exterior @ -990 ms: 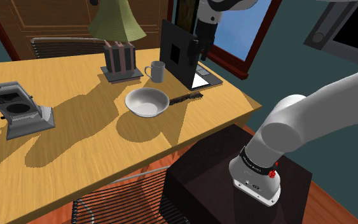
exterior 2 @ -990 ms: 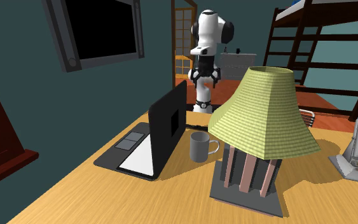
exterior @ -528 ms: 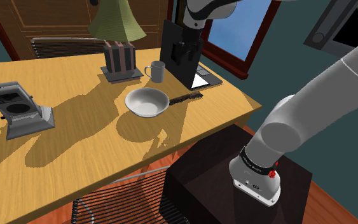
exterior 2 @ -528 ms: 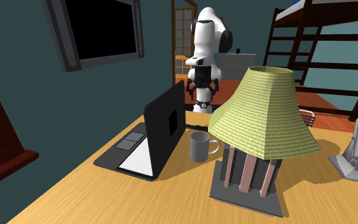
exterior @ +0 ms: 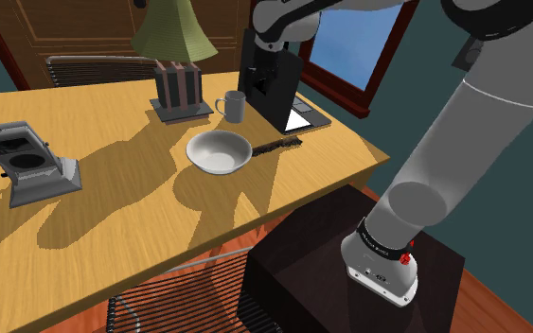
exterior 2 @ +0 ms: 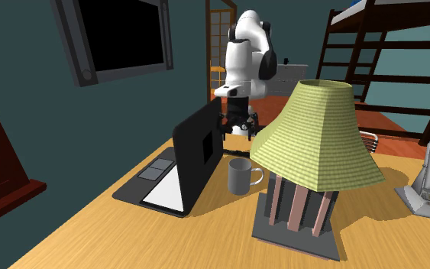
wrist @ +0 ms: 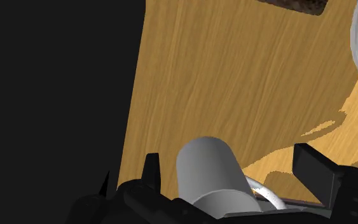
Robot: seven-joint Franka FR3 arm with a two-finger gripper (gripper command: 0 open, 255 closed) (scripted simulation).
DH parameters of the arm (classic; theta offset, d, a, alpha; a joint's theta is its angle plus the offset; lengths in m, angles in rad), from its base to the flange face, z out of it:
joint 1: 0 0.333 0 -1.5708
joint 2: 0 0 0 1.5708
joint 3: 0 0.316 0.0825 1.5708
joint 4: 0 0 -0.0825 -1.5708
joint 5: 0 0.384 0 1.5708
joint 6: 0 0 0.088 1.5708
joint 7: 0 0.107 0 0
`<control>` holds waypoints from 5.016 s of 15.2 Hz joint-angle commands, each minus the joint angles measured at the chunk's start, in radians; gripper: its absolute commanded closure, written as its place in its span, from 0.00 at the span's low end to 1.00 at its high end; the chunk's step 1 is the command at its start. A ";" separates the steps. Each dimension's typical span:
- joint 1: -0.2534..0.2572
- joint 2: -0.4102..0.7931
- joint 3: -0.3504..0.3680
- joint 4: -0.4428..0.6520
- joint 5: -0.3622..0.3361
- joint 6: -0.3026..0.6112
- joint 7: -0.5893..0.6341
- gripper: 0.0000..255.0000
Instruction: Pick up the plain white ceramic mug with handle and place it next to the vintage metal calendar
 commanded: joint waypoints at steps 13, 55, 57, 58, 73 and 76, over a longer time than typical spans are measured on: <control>-0.031 0.343 0.003 0.278 0.081 0.106 -0.060 0.00; -0.027 0.249 -0.008 0.441 0.051 -0.149 -0.029 1.00; -0.027 0.245 -0.009 0.461 0.050 -0.174 -0.027 1.00; -0.027 0.243 -0.009 0.472 0.049 -0.187 -0.026 1.00; -0.032 0.241 -0.012 0.672 0.043 -0.388 -0.013 1.00; -0.034 0.249 -0.012 0.723 0.043 -0.431 -0.011 1.00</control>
